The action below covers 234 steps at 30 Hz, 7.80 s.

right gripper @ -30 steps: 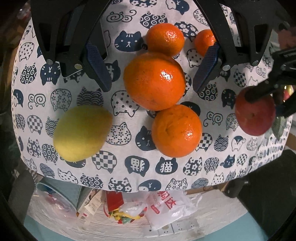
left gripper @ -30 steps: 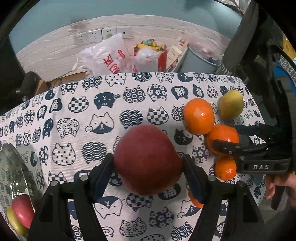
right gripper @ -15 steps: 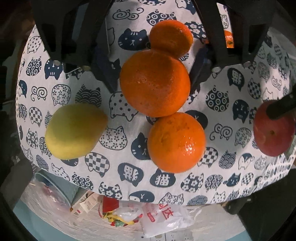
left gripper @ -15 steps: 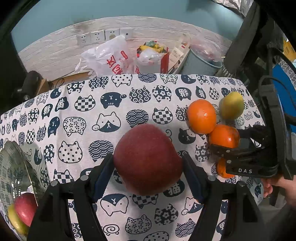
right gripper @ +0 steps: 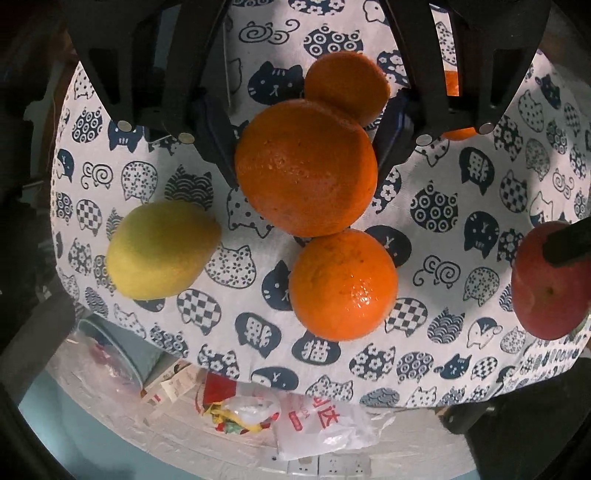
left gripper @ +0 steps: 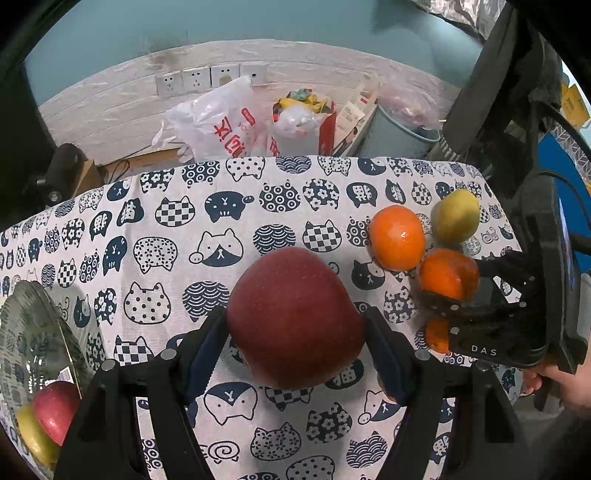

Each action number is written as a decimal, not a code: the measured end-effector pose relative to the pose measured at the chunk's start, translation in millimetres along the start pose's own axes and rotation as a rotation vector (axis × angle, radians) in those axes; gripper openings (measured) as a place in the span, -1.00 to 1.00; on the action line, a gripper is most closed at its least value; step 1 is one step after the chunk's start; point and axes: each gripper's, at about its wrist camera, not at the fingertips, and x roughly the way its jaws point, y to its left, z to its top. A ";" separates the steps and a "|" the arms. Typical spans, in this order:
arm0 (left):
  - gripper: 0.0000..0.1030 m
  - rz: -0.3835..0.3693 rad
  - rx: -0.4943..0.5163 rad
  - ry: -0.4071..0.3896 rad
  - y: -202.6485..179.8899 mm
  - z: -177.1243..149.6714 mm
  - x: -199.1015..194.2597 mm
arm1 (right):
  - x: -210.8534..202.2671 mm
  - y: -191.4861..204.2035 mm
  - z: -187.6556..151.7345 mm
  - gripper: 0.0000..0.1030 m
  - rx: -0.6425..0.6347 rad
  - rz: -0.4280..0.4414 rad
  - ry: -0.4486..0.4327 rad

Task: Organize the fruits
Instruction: 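Carry the red apple with the left tool while the right tool carries a large mandarin toward the plate, then lower the apple into the glass plate with the left tool while the right tool lowers the mandarin, then open both tools and move them back toward the remaining fruit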

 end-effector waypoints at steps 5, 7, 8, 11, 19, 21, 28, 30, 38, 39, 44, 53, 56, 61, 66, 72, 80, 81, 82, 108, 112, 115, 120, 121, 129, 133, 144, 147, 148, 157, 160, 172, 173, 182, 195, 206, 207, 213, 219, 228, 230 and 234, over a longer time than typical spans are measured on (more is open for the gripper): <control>0.47 0.013 0.019 -0.024 -2.8 -1.0 -10.0 | -18.4 2.6 -1.4 0.30 0.014 0.006 -0.038; 0.47 0.010 0.023 -0.031 -3.5 -0.6 -13.4 | -27.4 5.1 -2.4 0.30 0.021 0.019 -0.057; 0.47 0.009 0.023 -0.033 -4.2 -0.4 -15.4 | -30.5 6.0 -2.0 0.30 0.022 0.021 -0.066; 0.47 0.008 0.026 -0.046 -5.4 -0.6 -23.5 | -42.8 8.8 1.3 0.30 0.024 0.029 -0.101; 0.47 0.012 0.042 -0.087 -6.6 -4.2 -46.7 | -75.7 14.2 13.7 0.30 0.037 0.070 -0.189; 0.47 0.014 0.046 -0.099 -6.4 -5.7 -52.8 | -84.0 18.2 16.3 0.30 0.036 0.079 -0.210; 0.47 0.007 0.031 -0.128 0.3 -9.2 -71.9 | -105.5 31.1 23.9 0.30 0.024 0.105 -0.271; 0.47 0.005 0.024 -0.140 3.7 -10.5 -77.5 | -111.5 35.4 26.5 0.30 0.019 0.114 -0.289; 0.47 0.016 -0.012 -0.176 24.2 -14.4 -94.8 | -129.3 56.9 37.5 0.30 -0.011 0.145 -0.342; 0.47 0.016 -0.018 -0.178 27.6 -15.3 -96.4 | -129.8 59.2 38.4 0.30 -0.014 0.147 -0.344; 0.47 0.025 -0.053 -0.196 45.6 -20.7 -105.3 | -134.0 76.1 45.7 0.30 -0.038 0.162 -0.353; 0.47 0.049 -0.113 -0.216 81.0 -30.4 -118.3 | -136.2 110.7 62.0 0.30 -0.089 0.190 -0.364; 0.47 0.059 -0.135 -0.219 93.9 -35.0 -121.5 | -135.1 123.3 67.8 0.30 -0.106 0.198 -0.363; 0.47 0.075 -0.172 -0.226 114.8 -42.2 -126.8 | -134.2 142.4 76.1 0.30 -0.132 0.213 -0.363; 0.47 0.096 -0.198 -0.231 133.4 -48.7 -131.3 | -132.5 164.9 84.2 0.30 -0.162 0.229 -0.359; 0.47 0.119 -0.238 -0.231 157.0 -58.6 -135.7 | -130.0 192.3 94.7 0.30 -0.195 0.249 -0.354; 0.47 0.149 -0.295 -0.225 188.9 -71.0 -139.2 | -124.2 224.8 105.4 0.30 -0.234 0.272 -0.341; 0.47 0.154 -0.300 -0.224 193.8 -72.9 -139.2 | -123.1 229.4 106.7 0.30 -0.239 0.276 -0.339; 0.47 0.158 -0.303 -0.223 196.2 -74.2 -139.4 | -122.5 232.4 107.7 0.30 -0.242 0.278 -0.337; 0.47 0.188 -0.424 -0.113 273.9 -99.9 -105.9 | -74.9 314.1 120.9 0.30 -0.346 0.316 -0.247; 0.47 0.163 -0.464 -0.087 283.5 -103.1 -95.6 | -67.1 318.7 121.1 0.30 -0.351 0.320 -0.231; 0.47 0.172 -0.454 -0.084 283.8 -103.0 -92.6 | -62.1 320.9 120.2 0.30 -0.355 0.321 -0.220; 0.47 0.170 -0.452 -0.072 281.8 -102.2 -87.5 | -55.4 322.5 117.6 0.30 -0.359 0.320 -0.202; 0.47 0.165 -0.454 -0.065 281.9 -102.2 -85.1 | -54.4 322.5 116.8 0.30 -0.360 0.320 -0.199; 0.35 0.177 -0.448 -0.089 279.4 -100.2 -94.9 | -49.3 322.7 114.4 0.30 -0.361 0.318 -0.185; 0.35 0.179 -0.453 -0.088 279.9 -103.8 -99.6 | -44.7 324.8 113.1 0.30 -0.363 0.316 -0.173; 0.35 0.197 -0.471 -0.112 282.1 -113.0 -119.2 | -28.1 332.7 117.3 0.30 -0.355 0.316 -0.139; 0.35 0.200 -0.474 -0.109 283.3 -115.3 -120.4 | -22.3 334.2 120.1 0.30 -0.347 0.320 -0.125; 0.35 0.202 -0.473 -0.107 283.6 -115.9 -120.5 | -19.6 335.5 121.2 0.31 -0.348 0.320 -0.117; 0.35 0.217 -0.461 -0.113 282.5 -116.6 -124.2 | -24.2 341.0 124.0 0.31 -0.346 0.330 -0.124; 0.35 0.221 -0.460 -0.116 281.9 -116.3 -125.5 | -25.2 341.8 122.0 0.31 -0.353 0.324 -0.127; 0.45 0.241 -0.453 -0.125 272.1 -111.6 -132.1 | -48.7 328.6 117.9 0.31 -0.344 0.296 -0.167; 0.45 0.238 -0.451 -0.127 270.3 -110.6 -132.6 | -52.5 325.8 117.0 0.31 -0.341 0.294 -0.171; 0.56 0.233 -0.405 -0.132 244.8 -97.9 -132.1 | -79.0 294.9 105.9 0.39 -0.306 0.264 -0.192; 0.56 0.201 -0.295 -0.125 183.6 -71.5 -124.3 | -101.3 233.7 84.1 0.48 -0.233 0.190 -0.199; 0.56 0.148 -0.210 -0.102 126.2 -54.5 -113.0 | -114.1 171.2 56.3 0.52 -0.154 0.137 -0.199; 0.56 0.140 -0.204 -0.098 120.8 -53.2 -111.0 | -114.6 164.9 53.1 0.52 -0.144 0.132 -0.199; 0.56 0.109 -0.140 -0.066 82.5 -46.1 -96.2 | -115.7 122.3 32.9 0.52 -0.076 0.104 -0.192; 0.57 0.086 -0.056 -0.037 41.1 -43.4 -84.8 | -114.0 77.8 14.6 0.52 0.003 0.072 -0.173; 0.57 0.028 0.034 0.031 -11.1 -44.4 -54.5 | -106.7 25.0 -11.6 0.52 0.104 0.043 -0.144; 0.57 0.018 0.051 0.044 -21.5 -45.6 -47.8 | -105.3 15.2 -16.9 0.52 0.122 0.038 -0.140; 0.57 0.009 0.089 0.067 -39.6 -47.4 -34.2 | -101.5 -3.1 -25.1 0.52 0.163 0.032 -0.131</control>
